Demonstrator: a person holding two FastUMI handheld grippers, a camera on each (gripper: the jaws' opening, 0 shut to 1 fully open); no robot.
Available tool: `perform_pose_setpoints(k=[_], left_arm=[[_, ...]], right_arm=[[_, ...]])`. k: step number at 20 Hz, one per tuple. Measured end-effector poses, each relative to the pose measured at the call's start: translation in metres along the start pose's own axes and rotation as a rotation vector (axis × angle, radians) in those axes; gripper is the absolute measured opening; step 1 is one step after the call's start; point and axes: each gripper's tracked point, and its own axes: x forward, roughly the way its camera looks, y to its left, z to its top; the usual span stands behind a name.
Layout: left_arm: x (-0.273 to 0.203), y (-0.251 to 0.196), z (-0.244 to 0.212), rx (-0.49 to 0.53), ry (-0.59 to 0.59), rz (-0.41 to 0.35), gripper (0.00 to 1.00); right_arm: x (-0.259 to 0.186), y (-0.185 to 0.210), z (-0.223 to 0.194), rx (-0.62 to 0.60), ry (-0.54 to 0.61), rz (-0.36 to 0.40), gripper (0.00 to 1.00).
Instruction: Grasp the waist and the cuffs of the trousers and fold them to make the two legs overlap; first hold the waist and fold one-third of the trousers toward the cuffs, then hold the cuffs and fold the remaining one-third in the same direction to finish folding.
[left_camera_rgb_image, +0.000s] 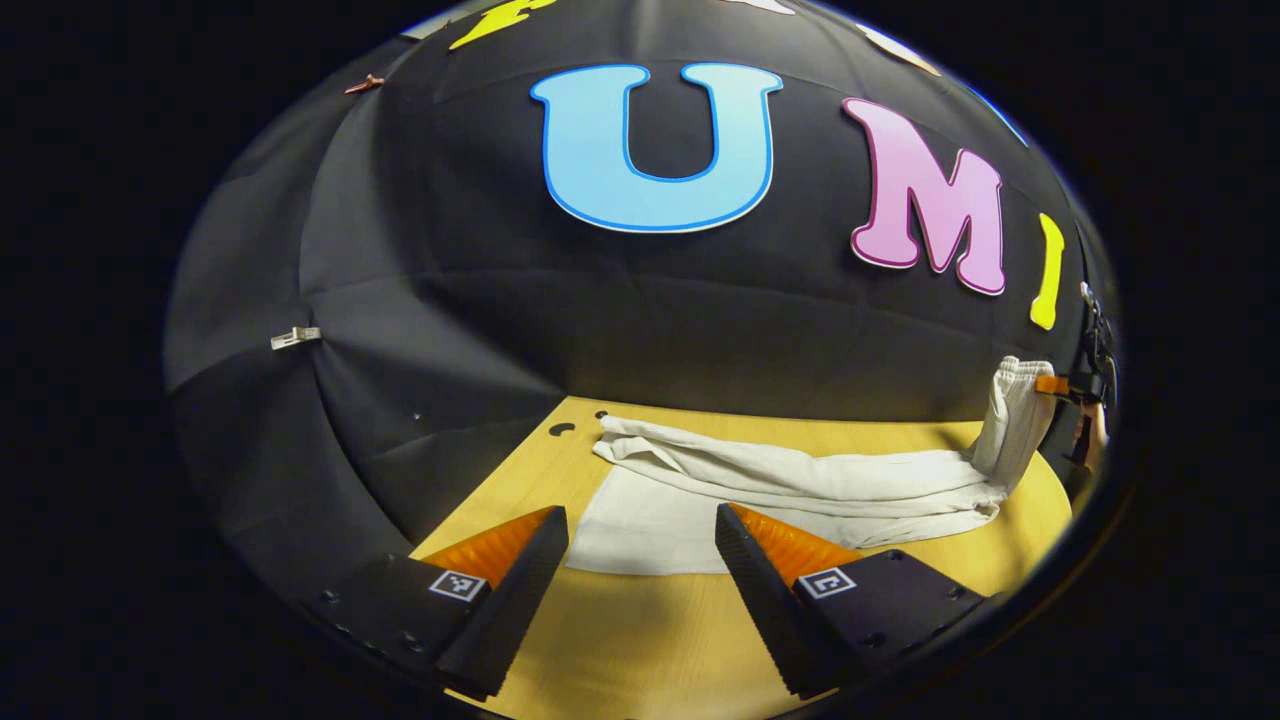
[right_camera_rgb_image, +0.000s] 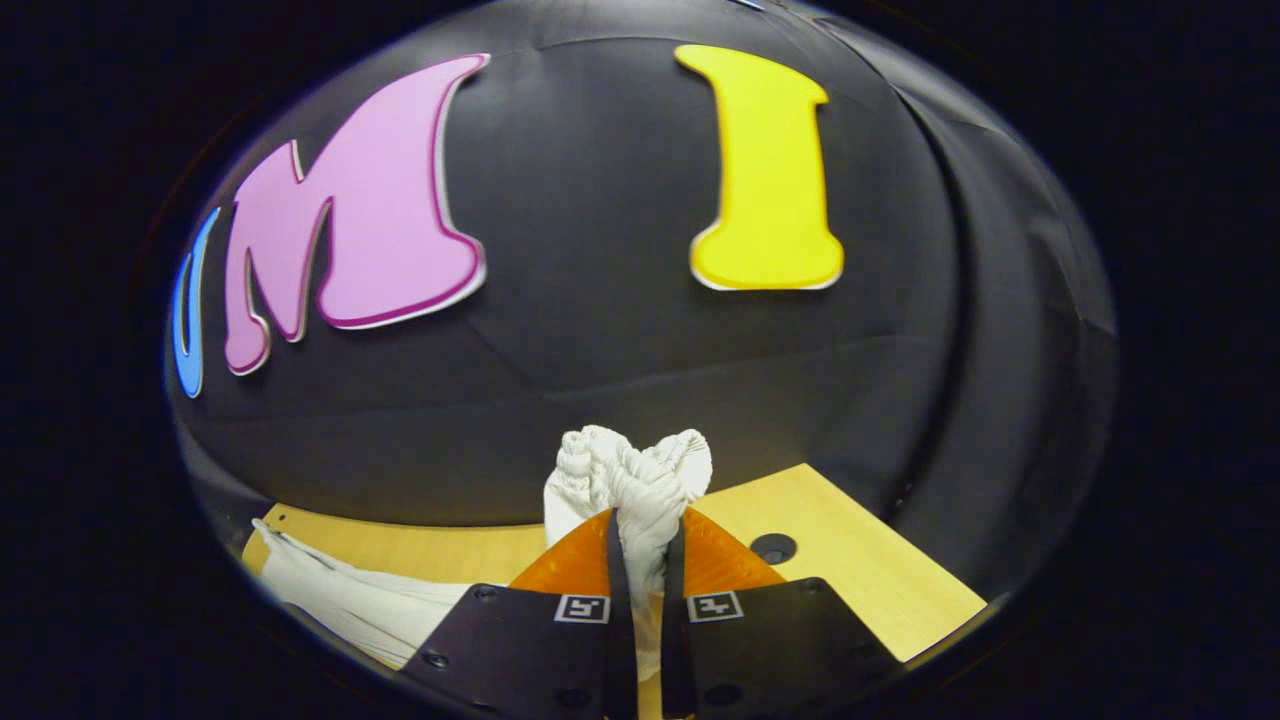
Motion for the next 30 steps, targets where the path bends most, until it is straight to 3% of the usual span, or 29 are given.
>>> perform_pose_setpoints(k=[5, 9, 14, 18, 19, 21, 23, 25, 30], left_arm=[[0.014, 0.006, 0.013, -0.019, -0.037, -0.002, 0.98], [0.054, 0.005, 0.001, -0.029, -0.002, -0.027, 0.98], [0.116, 0.026, -0.009, -0.057, 0.023, 0.008, 0.98], [0.171, 0.035, -0.022, -0.144, 0.098, 0.026, 0.96], [0.185, 0.035, -0.024, -0.162, 0.109, 0.024, 0.96], [0.209, 0.031, -0.03, -0.187, 0.131, 0.012, 0.96], [0.229, 0.023, -0.035, -0.218, 0.152, 0.0, 0.96], [0.247, 0.019, -0.038, -0.236, 0.153, -0.015, 0.95], [0.282, 0.02, -0.053, -0.269, 0.17, -0.002, 0.96]], right_arm=[[-0.001, -0.001, -0.013, -0.021, -0.001, 0.146, 0.13], [-0.003, -0.002, -0.01, -0.104, -0.001, 0.241, 0.13], [0.006, -0.006, -0.013, -0.181, 0.034, 0.303, 0.14], [0.003, -0.006, -0.019, -0.21, 0.088, 0.362, 0.28], [0.0, -0.005, -0.019, -0.212, 0.102, 0.4, 0.27], [-0.011, -0.001, -0.022, -0.218, 0.126, 0.48, 0.64], [-0.026, 0.001, -0.026, -0.255, 0.123, 0.507, 1.0], [-0.043, -0.002, -0.029, -0.258, 0.136, 0.513, 0.98], [-0.087, -0.027, -0.063, -0.27, 0.292, 0.511, 0.98]])
